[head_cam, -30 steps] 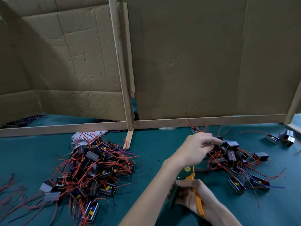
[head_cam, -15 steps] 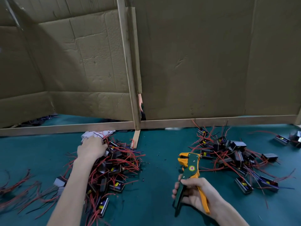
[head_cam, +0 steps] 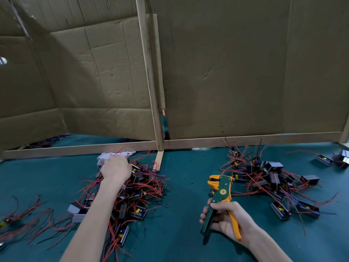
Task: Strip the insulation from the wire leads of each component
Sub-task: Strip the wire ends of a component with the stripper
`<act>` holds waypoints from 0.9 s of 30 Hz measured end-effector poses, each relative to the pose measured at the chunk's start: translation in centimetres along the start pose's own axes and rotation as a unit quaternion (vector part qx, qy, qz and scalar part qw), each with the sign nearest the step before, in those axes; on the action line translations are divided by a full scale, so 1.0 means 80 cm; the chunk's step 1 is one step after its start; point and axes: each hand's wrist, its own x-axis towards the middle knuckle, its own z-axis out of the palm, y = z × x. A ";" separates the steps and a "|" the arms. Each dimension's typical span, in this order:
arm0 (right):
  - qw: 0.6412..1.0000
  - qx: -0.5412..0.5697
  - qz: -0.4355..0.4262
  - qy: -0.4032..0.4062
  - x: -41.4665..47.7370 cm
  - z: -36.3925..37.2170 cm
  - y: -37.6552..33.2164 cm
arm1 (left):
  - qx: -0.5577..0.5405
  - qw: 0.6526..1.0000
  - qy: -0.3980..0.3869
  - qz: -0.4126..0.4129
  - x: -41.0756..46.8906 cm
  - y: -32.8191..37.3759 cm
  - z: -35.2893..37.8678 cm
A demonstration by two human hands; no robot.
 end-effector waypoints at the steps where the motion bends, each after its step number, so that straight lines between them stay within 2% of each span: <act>1: 1.000 0.002 -0.001 0.000 0.000 0.000 0.000 | -0.002 1.000 0.026 -0.001 -0.004 0.002 0.000; 3: 1.000 0.003 -0.003 0.000 0.000 0.000 -0.001 | -0.029 0.995 0.096 -0.006 -0.010 0.006 -0.003; 6: 1.000 0.004 -0.007 -0.005 0.000 0.000 0.000 | -0.138 0.970 0.200 0.010 -0.019 0.010 -0.019; 8: 1.000 0.000 -0.009 -0.006 -0.001 -0.001 0.000 | -0.234 0.937 0.251 0.062 -0.026 0.018 -0.030; 9: 1.000 0.001 -0.012 -0.004 0.000 -0.001 0.000 | -0.282 0.920 0.252 0.105 -0.032 0.024 -0.033; 10: 1.000 0.002 -0.015 -0.002 0.000 -0.001 -0.001 | -0.327 0.904 0.228 0.153 -0.039 0.033 -0.034; 12: 1.000 0.007 -0.025 0.000 0.001 -0.001 -0.001 | -0.400 0.878 0.131 0.229 -0.057 0.052 -0.024; 15: 0.999 0.016 -0.048 0.003 0.001 -0.003 -0.002 | -0.429 0.858 0.015 0.284 -0.080 0.078 0.018; 17: 0.997 0.020 -0.068 0.004 0.000 -0.005 -0.005 | -0.397 0.866 -0.013 0.305 -0.093 0.089 0.052; 19: 0.996 0.022 -0.084 0.007 -0.001 -0.007 -0.008 | -0.334 0.889 -0.037 0.310 -0.098 0.093 0.082; 23: 0.994 0.029 -0.103 0.010 -0.001 -0.011 -0.013 | -0.190 0.936 -0.095 0.280 -0.098 0.093 0.105; 25: 0.994 0.025 -0.102 0.010 -0.001 -0.011 -0.012 | -0.145 0.949 -0.083 0.266 -0.098 0.097 0.102; 27: 0.995 0.018 -0.099 0.009 0.000 -0.010 -0.011 | -0.149 0.954 -0.038 0.257 -0.096 0.104 0.099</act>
